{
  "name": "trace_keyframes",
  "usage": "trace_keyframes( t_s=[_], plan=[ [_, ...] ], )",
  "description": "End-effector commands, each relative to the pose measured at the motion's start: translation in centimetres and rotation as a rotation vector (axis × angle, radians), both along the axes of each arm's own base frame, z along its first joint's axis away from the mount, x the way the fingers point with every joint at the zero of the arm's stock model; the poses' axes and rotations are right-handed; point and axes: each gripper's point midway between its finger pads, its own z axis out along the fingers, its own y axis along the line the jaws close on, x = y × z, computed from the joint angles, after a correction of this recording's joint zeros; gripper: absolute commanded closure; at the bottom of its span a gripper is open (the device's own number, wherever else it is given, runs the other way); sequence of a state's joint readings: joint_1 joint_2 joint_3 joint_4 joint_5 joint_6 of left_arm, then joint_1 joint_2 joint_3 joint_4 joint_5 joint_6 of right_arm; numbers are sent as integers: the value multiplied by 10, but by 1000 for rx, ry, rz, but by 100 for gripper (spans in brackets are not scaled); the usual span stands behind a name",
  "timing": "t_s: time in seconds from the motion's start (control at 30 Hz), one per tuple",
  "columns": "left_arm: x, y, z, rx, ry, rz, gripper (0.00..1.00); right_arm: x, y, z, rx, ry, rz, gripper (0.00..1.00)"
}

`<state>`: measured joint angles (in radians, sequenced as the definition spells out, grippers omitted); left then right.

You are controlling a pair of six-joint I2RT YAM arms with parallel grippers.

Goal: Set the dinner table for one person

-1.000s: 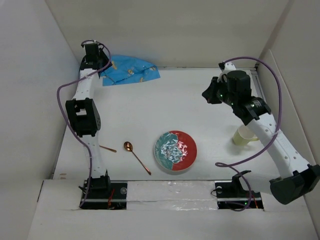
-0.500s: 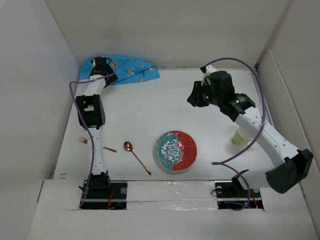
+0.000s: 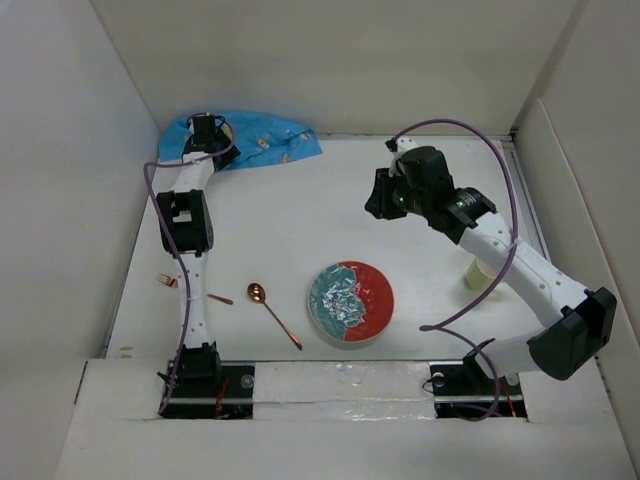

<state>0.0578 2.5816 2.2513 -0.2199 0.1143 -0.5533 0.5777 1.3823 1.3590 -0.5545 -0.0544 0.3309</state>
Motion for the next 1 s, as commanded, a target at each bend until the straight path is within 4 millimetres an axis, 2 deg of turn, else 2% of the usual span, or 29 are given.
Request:
trace_keyframes(
  t_s=[0.0, 0.03, 0.13, 0.17, 0.2, 0.27, 0.3, 0.37, 0.4, 0.43, 0.47, 0.5, 0.53, 0.6, 0.63, 0.7, 0.73, 0.77, 0.8, 0.83, 0.87, 0.9, 0.93, 0.97],
  plan=[
    [9, -12, 13, -51, -41, -15, 67, 7, 2, 30, 28, -72, -23, 69],
    [8, -12, 10, -56, -34, -16, 69, 7, 1, 31, 27, -75, -28, 69],
    [8, -14, 8, -63, -30, -20, 86, 8, 1, 32, 27, -83, -29, 69],
    [7, -14, 9, -65, -30, -20, 97, 8, 1, 32, 27, -83, -29, 68],
    [7, -21, 10, -64, -31, -32, 100, 8, 1, 33, 26, -85, -30, 68],
    [6, -20, 20, -54, -42, -35, 100, 8, 1, 30, 21, -81, -29, 68],
    [6, -27, 26, -54, -56, -52, 100, 8, 0, 31, 19, -85, -26, 68],
    [2, -28, 47, -41, -83, -66, 100, 10, -3, 30, 16, -88, -33, 68],
    [0, -34, 56, -36, -100, -80, 100, 10, -3, 30, 17, -91, -33, 68],
    [-6, -34, 75, -32, -122, -87, 100, 11, -2, 32, 22, -99, -31, 68],
    [-10, -35, 84, -27, -134, -102, 100, 11, -2, 30, 22, -99, -31, 68],
    [-13, -43, 99, -24, -160, -121, 100, 14, -5, 30, 24, -101, -43, 67],
    [-23, -44, 122, -20, -187, -130, 100, 15, -4, 30, 28, -106, -39, 68],
    [-35, -63, 149, -13, -227, -185, 100, 16, -2, 30, 34, -109, -36, 66],
    [-44, -63, 177, -4, -269, -195, 100, 20, -4, 33, 43, -122, -44, 66],
    [-59, -90, 205, -15, -304, -269, 100, 22, -3, 32, 46, -125, -49, 62],
    [-69, -97, 238, -17, -358, -291, 100, 26, -5, 34, 53, -135, -60, 59],
    [-77, -108, 254, -30, -378, -329, 100, 28, -5, 34, 56, -140, -64, 56],
    [-84, -116, 270, -40, -404, -352, 100, 30, -4, 32, 57, -141, -66, 49],
    [-96, -124, 305, -51, -467, -377, 100, 35, -7, 34, 65, -150, -81, 45],
    [-106, -138, 321, -85, -496, -433, 100, 39, -10, 33, 69, -150, -94, 42],
    [-114, -142, 339, -101, -529, -453, 100, 44, -12, 32, 76, -147, -107, 37],
    [-129, -146, 373, -133, -590, -469, 100, 51, -14, 30, 84, -143, -121, 36],
    [-141, -153, 388, -165, -617, -513, 100, 53, -12, 28, 90, -138, -124, 34]
  ],
)
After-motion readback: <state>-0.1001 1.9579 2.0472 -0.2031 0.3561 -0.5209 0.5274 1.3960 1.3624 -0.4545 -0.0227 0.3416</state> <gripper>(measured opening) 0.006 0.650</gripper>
